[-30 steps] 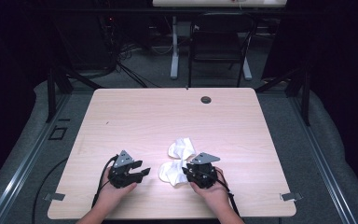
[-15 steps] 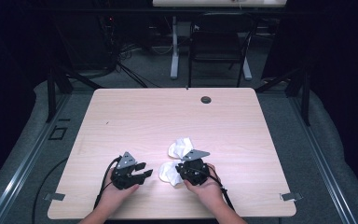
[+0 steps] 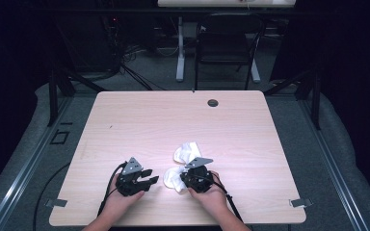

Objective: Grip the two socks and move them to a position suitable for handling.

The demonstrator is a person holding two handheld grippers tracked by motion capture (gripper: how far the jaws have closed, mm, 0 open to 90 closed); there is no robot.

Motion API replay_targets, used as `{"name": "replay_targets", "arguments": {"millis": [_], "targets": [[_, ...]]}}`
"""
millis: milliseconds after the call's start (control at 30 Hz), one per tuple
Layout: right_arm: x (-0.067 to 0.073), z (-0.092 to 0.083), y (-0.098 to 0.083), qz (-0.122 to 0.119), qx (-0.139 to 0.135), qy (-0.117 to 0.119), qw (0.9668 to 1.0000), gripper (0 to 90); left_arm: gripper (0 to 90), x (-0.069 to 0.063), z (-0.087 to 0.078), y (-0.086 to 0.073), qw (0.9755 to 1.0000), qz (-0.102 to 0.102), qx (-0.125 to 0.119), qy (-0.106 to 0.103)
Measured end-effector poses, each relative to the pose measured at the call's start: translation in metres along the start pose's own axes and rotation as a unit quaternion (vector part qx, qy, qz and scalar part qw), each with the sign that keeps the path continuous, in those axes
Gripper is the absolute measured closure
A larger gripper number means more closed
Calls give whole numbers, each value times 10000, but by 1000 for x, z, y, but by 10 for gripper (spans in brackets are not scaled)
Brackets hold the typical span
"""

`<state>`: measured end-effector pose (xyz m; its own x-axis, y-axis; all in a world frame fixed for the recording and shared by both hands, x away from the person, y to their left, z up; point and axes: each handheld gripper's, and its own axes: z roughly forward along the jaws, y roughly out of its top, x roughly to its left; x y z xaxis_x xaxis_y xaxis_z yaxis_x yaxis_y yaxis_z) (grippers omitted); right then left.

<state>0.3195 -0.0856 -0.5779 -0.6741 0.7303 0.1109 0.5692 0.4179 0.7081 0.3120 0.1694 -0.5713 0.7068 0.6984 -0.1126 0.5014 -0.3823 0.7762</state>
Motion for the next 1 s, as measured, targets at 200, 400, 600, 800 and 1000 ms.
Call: {"name": "replay_targets", "arguments": {"millis": [200,400,600,800,1000], "targets": [[1,0,-1,-48,2,174,9998,843,593,1,-1,0,10000,-36,2,-35],[7,0,-2,-123,12,314,9994,843,597,1,-1,0,10000,-26,5,-41],[10,0,-2,-186,38,378,9991,843,609,0,0,0,10000,7,37,-42],[15,1,-3,-364,68,450,9983,844,638,-3,1,-1,9999,31,52,-90],[20,2,-3,-511,66,538,9972,844,642,-5,2,-2,9999,59,77,-129]]}}
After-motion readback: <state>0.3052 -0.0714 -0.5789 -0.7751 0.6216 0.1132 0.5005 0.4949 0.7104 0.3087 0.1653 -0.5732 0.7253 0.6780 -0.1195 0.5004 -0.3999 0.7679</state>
